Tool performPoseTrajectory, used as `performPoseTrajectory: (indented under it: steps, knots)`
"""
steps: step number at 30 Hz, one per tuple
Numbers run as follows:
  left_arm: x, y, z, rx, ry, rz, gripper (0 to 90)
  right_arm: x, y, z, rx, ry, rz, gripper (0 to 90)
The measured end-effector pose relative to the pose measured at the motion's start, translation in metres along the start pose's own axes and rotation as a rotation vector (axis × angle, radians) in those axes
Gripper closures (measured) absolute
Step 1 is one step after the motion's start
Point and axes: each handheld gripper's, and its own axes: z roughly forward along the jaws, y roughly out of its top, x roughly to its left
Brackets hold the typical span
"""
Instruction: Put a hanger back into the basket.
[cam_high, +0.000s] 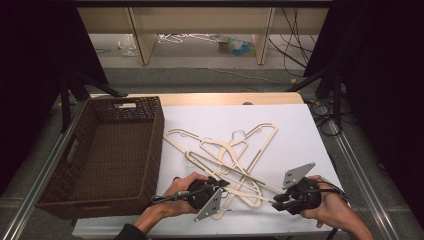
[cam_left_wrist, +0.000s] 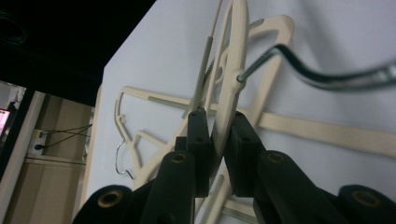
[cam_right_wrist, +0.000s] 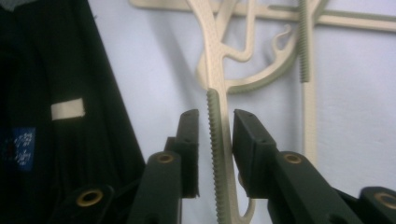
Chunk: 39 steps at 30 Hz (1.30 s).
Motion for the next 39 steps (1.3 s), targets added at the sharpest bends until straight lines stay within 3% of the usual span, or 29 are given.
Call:
performPoseTrajectory:
  steps: [1, 2, 3, 4, 5, 6, 8, 9, 11, 12, 14, 15, 16, 17, 19, 20, 21, 24, 25, 26, 27, 31, 32, 33, 35, 36, 37, 38, 39]
  knots:
    - [0.003, 0.003, -0.001, 0.006, 0.002, 0.010, 81.7, 0.000, 0.000, 0.000, 0.000, 0.000, 0.000, 68.3]
    - [0.006, 0.005, -0.001, 0.012, 0.009, 0.013, 82.4, 0.000, 0.001, -0.005, -0.016, -0.019, 0.004, 62.8]
    - [0.010, 0.007, -0.001, 0.016, 0.008, 0.014, 82.9, 0.000, 0.003, -0.009, -0.049, -0.056, 0.013, 58.1]
    - [0.018, 0.012, -0.003, 0.034, 0.018, 0.019, 83.8, 0.002, 0.007, -0.019, -0.115, -0.107, 0.034, 52.9]
    - [0.018, 0.012, -0.003, 0.034, 0.018, 0.019, 84.2, 0.002, 0.007, -0.019, -0.115, -0.107, 0.034, 52.9]
    - [0.025, 0.016, -0.004, 0.036, 0.031, -0.004, 84.8, 0.004, 0.011, -0.030, -0.173, -0.159, 0.046, 47.0]
    - [0.032, 0.019, -0.007, 0.057, 0.032, 0.000, 85.1, 0.006, 0.013, -0.034, -0.195, -0.184, 0.066, 46.3]
    - [0.038, 0.021, -0.009, 0.045, 0.038, -0.059, 85.5, 0.007, 0.015, -0.040, -0.239, -0.211, 0.066, 44.6]
    - [0.051, 0.023, -0.014, 0.068, 0.048, -0.107, 85.5, 0.010, 0.020, -0.054, -0.326, -0.243, 0.086, 43.4]
    - [0.051, 0.023, -0.014, 0.068, 0.048, -0.107, 85.6, 0.010, 0.020, -0.054, -0.326, -0.243, 0.086, 43.4]
    - [0.066, 0.024, -0.020, 0.076, 0.059, -0.201, 85.6, 0.016, 0.023, -0.063, -0.365, -0.257, 0.088, 42.9]
    - [0.066, 0.024, -0.020, 0.076, 0.059, -0.201, 85.6, 0.016, 0.023, -0.063, -0.365, -0.257, 0.088, 42.9]
    - [0.071, 0.024, -0.023, 0.084, 0.060, -0.228, 85.6, 0.018, 0.024, -0.063, -0.373, -0.248, 0.077, 42.8]
    - [0.081, 0.025, -0.027, 0.066, 0.069, -0.313, 85.6, 0.023, 0.026, -0.062, -0.375, -0.236, 0.067, 42.4]
    - [0.088, 0.026, -0.031, 0.084, 0.071, -0.321, 85.6, 0.025, 0.027, -0.060, -0.368, -0.228, 0.067, 42.2]
    - [0.097, 0.028, -0.037, 0.069, 0.092, -0.397, 85.6, 0.027, 0.029, -0.053, -0.349, -0.217, 0.052, 41.6]
    - [0.097, 0.028, -0.037, 0.069, 0.092, -0.397, 85.6, 0.027, 0.029, -0.053, -0.349, -0.217, 0.052, 41.6]
    - [0.111, 0.031, -0.049, 0.036, 0.089, -0.493, 85.6, 0.028, 0.029, -0.042, -0.330, -0.199, 0.052, 41.2]
    - [0.118, 0.031, -0.058, 0.018, 0.073, -0.557, 85.6, 0.027, 0.028, -0.035, -0.321, -0.190, 0.055, 40.9]
    - [0.118, 0.031, -0.058, 0.018, 0.073, -0.557, 85.6, 0.027, 0.028, -0.035, -0.321, -0.190, 0.055, 40.9]
    - [0.121, 0.031, -0.062, 0.013, 0.070, -0.588, 85.6, 0.027, 0.028, -0.033, -0.325, -0.192, 0.055, 40.8]
    - [0.130, 0.027, -0.078, -0.027, 0.066, -0.729, 85.6, 0.026, 0.024, -0.026, -0.315, -0.172, 0.066, 40.4]
    - [0.136, 0.026, -0.089, -0.041, 0.057, -0.784, 85.7, 0.026, 0.022, -0.023, -0.313, -0.163, 0.073, 40.4]
    - [0.136, 0.026, -0.089, -0.041, 0.057, -0.784, 85.6, 0.026, 0.022, -0.023, -0.313, -0.163, 0.073, 40.4]
    - [0.144, 0.025, -0.107, -0.070, 0.054, -0.838, 85.7, 0.024, 0.019, -0.019, -0.307, -0.155, 0.076, 39.8]
    - [0.144, 0.025, -0.107, -0.070, 0.054, -0.838, 85.7, 0.024, 0.019, -0.019, -0.307, -0.155, 0.076, 39.8]
    - [0.152, 0.027, -0.124, -0.054, 0.059, -0.859, 85.6, 0.024, 0.017, -0.017, -0.300, -0.148, 0.081, 39.6]
    - [0.152, 0.027, -0.124, -0.054, 0.059, -0.859, 85.6, 0.024, 0.017, -0.017, -0.300, -0.148, 0.081, 39.6]
    - [0.157, 0.029, -0.135, -0.056, 0.059, -0.866, 85.6, 0.024, 0.017, -0.015, -0.298, -0.143, 0.080, 39.5]
